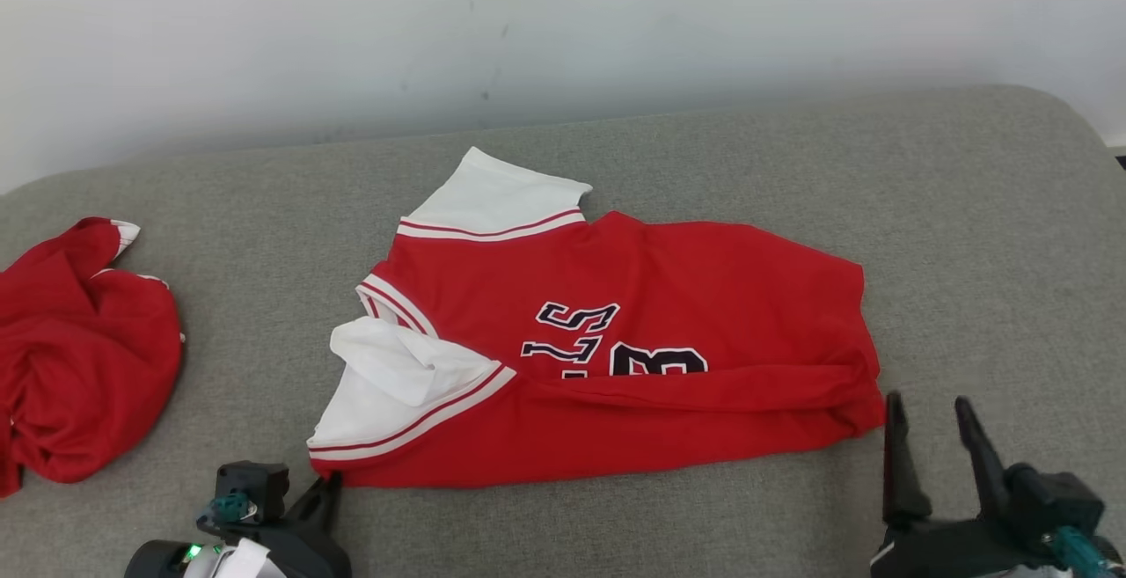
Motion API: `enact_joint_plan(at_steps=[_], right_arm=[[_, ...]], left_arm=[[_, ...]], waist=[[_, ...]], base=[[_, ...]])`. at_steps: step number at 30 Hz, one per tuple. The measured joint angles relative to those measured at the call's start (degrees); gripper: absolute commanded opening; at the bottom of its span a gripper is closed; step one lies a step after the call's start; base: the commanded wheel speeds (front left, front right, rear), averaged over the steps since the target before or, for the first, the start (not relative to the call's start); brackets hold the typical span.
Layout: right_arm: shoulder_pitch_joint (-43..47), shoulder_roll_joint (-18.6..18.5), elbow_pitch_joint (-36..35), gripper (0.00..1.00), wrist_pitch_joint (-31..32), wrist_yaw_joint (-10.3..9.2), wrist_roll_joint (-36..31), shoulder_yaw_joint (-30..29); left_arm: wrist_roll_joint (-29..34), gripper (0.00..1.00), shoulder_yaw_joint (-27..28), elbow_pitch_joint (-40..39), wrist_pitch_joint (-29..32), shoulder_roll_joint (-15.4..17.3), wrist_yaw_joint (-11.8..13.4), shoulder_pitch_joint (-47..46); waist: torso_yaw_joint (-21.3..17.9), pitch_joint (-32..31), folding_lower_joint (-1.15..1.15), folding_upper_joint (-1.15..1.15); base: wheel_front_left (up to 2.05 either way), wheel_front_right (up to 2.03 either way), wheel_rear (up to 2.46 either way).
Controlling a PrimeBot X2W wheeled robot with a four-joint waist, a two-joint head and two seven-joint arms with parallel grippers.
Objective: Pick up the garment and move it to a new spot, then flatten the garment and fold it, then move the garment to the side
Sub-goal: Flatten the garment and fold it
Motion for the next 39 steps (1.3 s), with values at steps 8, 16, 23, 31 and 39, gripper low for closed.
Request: enact_joint_plan(at_steps=[8, 16, 23, 31, 39], right_arm=[[0.1, -1.35, 6.35, 1.0, 5.88, -0.01, -2.02, 1.78], [-4.34, -2.42, 10.72, 1.0, 8.97, -0.27, -4.09, 2.56], [-6.59, -3.79, 14.47, 1.0, 11.2, -0.93, -6.47, 2.25], [-7.49, -5.14, 17.26, 1.0, 12.65, -1.01, -8.86, 3.21], [-7.43, -5.43, 18.16, 1.0, 12.57, -1.1, -9.78, 1.79]], left_arm=[[0.0, 0.0, -0.66, 1.54, -0.58, -0.74, -0.48, -1.03], [0.01, 0.0, -1.46, 2.81, -1.02, -1.15, -0.59, -2.82], [0.01, 0.0, -1.88, 3.59, -1.62, -1.82, -1.03, -4.52], [-0.08, 0.0, -2.18, 5.04, -2.78, -2.46, -1.49, -5.59], [-0.41, 0.0, -2.32, 6.38, -3.55, -2.8, -1.52, -6.11]], waist=[[1.02, 0.34, 0.0, 0.0], [1.88, 1.38, 0.0, 0.0], [3.21, 2.52, 0.0, 0.0], [4.25, 3.2, 0.0, 0.0], [4.49, 3.07, 0.0, 0.0]], base=[[0.0, 0.0, 0.0], [0.0, 0.0, 0.0], [0.0, 0.0, 0.0], [0.0, 0.0, 0.0], [0.0, 0.0, 0.0]])
